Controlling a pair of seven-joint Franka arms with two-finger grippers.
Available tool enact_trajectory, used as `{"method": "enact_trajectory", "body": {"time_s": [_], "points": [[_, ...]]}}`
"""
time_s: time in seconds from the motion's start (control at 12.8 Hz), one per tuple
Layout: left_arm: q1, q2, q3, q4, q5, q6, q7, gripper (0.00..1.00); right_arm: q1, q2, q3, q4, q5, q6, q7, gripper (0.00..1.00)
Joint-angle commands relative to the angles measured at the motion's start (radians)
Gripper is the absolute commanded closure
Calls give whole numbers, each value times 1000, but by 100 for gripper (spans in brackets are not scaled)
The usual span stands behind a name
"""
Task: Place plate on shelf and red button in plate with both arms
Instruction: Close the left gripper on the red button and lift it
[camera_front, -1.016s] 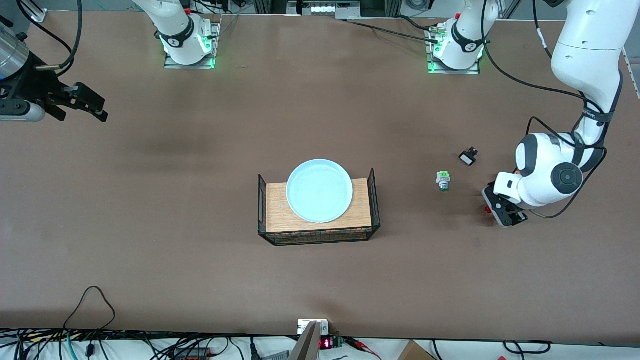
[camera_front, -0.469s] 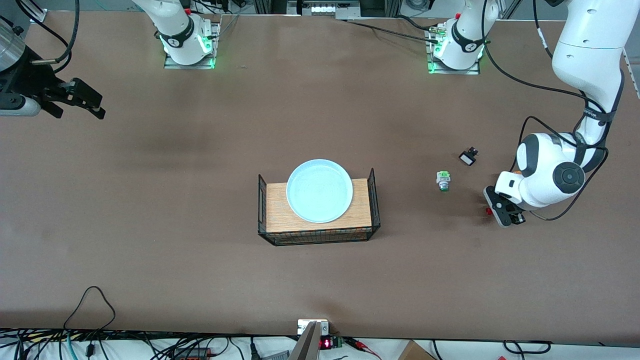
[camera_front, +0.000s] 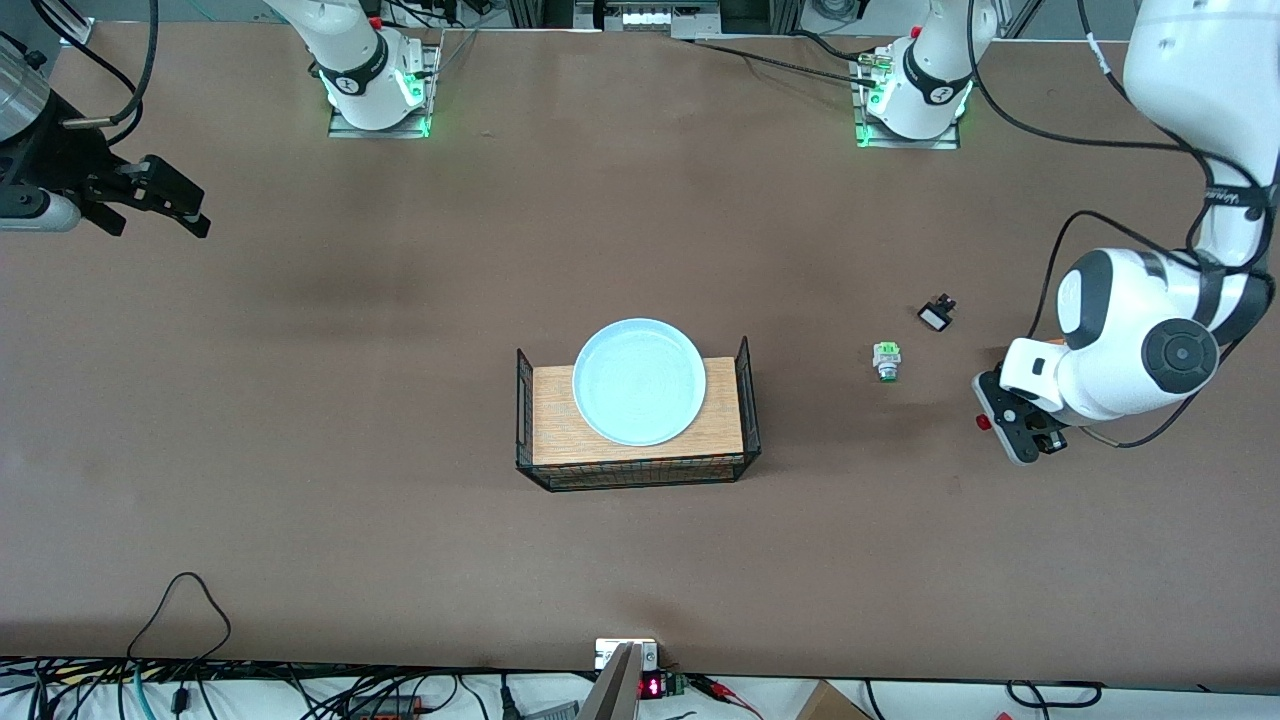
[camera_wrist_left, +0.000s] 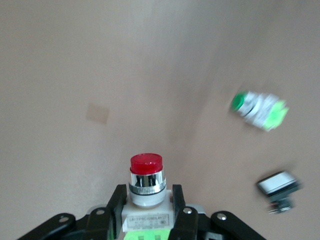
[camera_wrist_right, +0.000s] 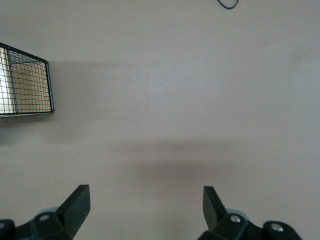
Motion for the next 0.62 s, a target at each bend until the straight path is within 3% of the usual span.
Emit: {"method": "enact_trajectory", "body": {"time_s": [0.0, 0.31, 0.55], "points": [[-4, 3, -129, 173, 3, -218, -251, 89, -2, -24, 2, -13, -5, -3, 10, 0], [-13, 3, -336, 312, -42, -354, -659, 87, -2, -33, 7, 23, 7, -28, 16, 0], [-90, 11, -402, 375, -43, -359, -907, 87, 2, -30, 10, 79, 6, -60, 13, 0]]}}
